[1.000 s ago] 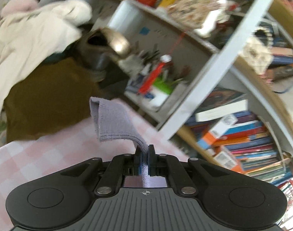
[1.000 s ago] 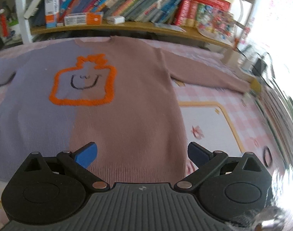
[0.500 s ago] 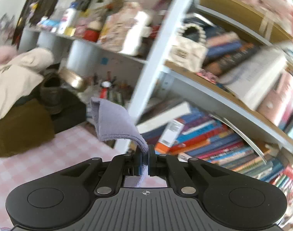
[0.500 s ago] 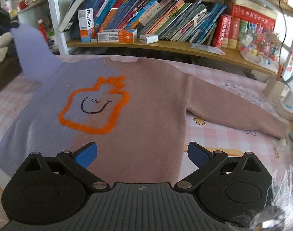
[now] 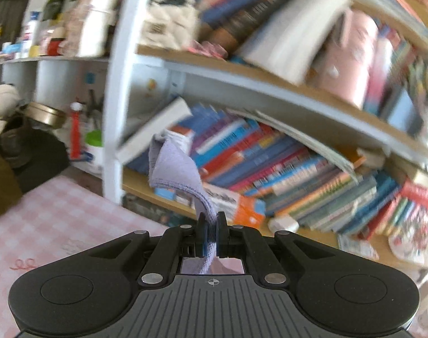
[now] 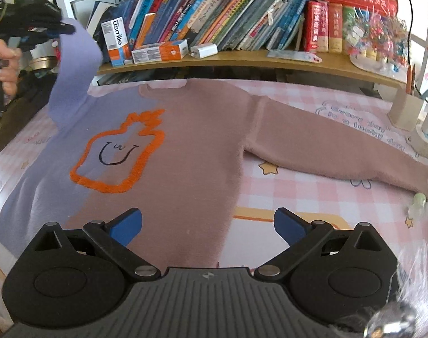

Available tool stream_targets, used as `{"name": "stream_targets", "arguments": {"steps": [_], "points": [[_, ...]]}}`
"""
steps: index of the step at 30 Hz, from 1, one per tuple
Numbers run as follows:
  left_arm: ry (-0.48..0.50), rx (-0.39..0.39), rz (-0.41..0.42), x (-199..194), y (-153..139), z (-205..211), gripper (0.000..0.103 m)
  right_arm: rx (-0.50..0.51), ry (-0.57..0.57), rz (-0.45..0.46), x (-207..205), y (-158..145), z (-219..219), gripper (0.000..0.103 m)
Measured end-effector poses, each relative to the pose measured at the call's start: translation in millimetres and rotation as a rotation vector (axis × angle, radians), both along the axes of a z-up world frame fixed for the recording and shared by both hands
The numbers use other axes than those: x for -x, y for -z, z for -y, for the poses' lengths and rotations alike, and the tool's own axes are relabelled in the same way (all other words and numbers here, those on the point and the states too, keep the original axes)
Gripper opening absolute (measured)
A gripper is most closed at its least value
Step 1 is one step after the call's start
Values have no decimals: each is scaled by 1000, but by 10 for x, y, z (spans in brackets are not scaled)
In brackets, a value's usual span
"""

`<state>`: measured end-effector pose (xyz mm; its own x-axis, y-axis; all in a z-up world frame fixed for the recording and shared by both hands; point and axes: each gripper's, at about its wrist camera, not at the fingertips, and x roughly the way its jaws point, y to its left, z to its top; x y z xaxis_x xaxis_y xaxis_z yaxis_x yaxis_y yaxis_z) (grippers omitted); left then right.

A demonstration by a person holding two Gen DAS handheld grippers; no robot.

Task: Fold clothes
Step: 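Lift the lavender sleeve with the left gripper and fold it across the chest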

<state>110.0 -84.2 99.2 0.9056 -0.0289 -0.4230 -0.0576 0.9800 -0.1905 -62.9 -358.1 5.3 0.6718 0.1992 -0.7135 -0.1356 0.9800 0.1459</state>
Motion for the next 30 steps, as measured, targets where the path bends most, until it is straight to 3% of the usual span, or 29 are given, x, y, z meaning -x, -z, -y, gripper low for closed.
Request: {"name": "stream_targets", "arguments": {"steps": [9, 18, 28, 30], "points": [[44, -120, -84, -147, 362, 502, 3, -16, -9, -11, 1, 15, 95, 101], [86, -260, -109, -91, 728, 950, 4, 11, -60, -38, 13, 35, 86, 101], [99, -313, -123, -194, 937, 1059, 4, 46, -59, -61, 45, 54, 169, 101], [113, -334, -157, -251, 997, 1103, 6, 53, -54, -67, 56, 63, 183, 101]]}}
